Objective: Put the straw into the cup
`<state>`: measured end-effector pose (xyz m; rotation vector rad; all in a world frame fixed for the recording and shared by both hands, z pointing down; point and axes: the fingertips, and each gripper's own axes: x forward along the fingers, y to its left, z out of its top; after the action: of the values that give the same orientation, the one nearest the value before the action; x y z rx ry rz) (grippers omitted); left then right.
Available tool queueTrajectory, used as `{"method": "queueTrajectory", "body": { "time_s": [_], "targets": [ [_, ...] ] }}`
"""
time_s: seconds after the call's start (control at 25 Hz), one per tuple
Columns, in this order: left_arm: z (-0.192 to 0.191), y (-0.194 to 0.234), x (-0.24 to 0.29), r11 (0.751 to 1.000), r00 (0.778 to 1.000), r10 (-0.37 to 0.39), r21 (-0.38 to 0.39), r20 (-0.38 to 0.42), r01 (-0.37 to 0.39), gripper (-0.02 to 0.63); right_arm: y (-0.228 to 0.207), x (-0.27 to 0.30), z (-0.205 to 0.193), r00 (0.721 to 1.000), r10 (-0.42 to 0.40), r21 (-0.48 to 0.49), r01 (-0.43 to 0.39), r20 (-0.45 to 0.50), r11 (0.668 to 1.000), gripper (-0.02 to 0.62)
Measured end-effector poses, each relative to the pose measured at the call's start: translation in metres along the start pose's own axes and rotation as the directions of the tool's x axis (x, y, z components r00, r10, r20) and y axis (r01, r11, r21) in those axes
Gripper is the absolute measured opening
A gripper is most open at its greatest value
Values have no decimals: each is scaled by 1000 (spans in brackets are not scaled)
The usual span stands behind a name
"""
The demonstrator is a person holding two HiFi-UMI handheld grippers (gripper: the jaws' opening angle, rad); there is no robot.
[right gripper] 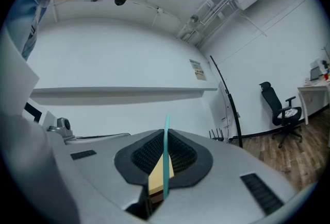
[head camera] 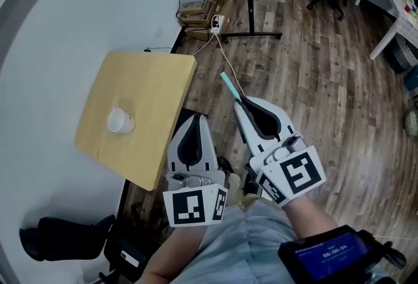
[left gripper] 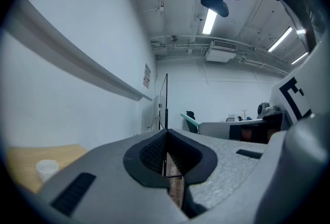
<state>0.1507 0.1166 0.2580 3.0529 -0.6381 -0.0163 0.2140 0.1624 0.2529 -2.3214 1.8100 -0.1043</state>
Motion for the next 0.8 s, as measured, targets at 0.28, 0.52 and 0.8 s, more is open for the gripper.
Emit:
{"method": "queueTrajectory", "body": {
  "time_s": [0.28, 0.52, 0.8],
  "targets": [
    [-17, 46, 23, 997, 997, 73, -31, -16, -74, -2, 4, 50, -21, 997, 58, -4, -59, -50, 998, 20],
    [-31, 101, 36, 987, 988, 150, -56, -45, -152, -2, 22, 105, -43, 987, 124, 17, -122, -100, 992, 20],
    [-45, 186, 38, 959, 960, 270, -74, -76, -275, -2, 71, 188, -72, 955, 257, 46, -252, -148, 967, 20]
  ]
}}
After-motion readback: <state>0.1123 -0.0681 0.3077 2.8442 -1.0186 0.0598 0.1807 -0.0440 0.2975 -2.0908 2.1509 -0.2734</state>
